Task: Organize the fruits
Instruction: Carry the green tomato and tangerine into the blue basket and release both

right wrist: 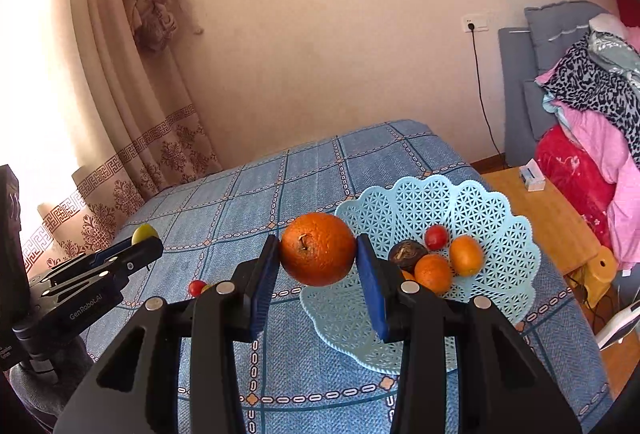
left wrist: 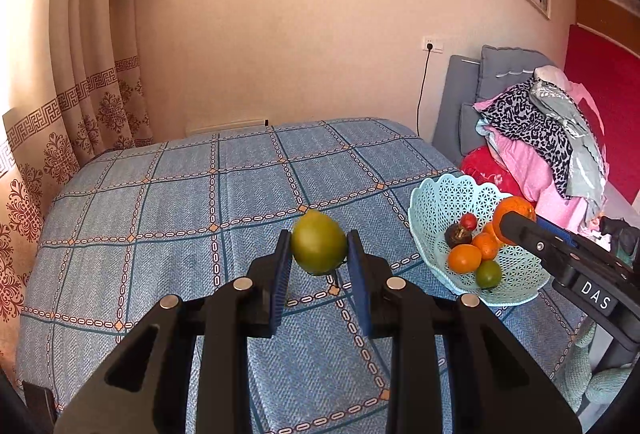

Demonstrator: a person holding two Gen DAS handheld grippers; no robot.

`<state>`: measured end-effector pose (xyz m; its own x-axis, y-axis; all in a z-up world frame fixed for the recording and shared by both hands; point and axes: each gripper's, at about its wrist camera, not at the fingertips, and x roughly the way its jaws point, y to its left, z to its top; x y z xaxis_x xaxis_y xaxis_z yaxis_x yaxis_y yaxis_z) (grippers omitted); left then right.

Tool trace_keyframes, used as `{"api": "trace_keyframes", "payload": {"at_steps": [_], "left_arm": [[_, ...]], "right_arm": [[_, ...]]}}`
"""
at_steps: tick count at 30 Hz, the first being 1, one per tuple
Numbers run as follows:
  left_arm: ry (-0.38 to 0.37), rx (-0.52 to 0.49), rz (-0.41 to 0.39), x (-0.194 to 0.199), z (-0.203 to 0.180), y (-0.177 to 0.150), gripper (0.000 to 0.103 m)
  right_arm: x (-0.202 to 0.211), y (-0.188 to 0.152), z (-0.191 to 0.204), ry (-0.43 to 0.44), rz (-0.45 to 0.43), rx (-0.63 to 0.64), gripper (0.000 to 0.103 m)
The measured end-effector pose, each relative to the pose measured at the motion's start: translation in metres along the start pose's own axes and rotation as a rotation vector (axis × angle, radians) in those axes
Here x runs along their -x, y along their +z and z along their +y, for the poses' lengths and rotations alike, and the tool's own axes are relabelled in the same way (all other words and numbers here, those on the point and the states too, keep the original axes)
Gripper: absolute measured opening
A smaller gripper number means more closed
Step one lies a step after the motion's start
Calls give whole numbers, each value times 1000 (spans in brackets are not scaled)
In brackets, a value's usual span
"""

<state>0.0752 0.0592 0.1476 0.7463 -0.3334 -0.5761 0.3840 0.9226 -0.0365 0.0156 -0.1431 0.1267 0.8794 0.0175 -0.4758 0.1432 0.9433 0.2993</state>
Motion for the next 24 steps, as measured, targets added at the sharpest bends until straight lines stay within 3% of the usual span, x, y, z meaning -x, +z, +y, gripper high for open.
{"api": "trace_keyframes", "payload": {"at_steps": [13,24], "left_arm": [[-89,-30,9,-30,-71,22,28],[-161,-84,59,-76,-107,37,28]], "right_arm": [[13,14,-86,-81,-23,-63,39],[-7,28,-119,-109,-1,-126,39]]}}
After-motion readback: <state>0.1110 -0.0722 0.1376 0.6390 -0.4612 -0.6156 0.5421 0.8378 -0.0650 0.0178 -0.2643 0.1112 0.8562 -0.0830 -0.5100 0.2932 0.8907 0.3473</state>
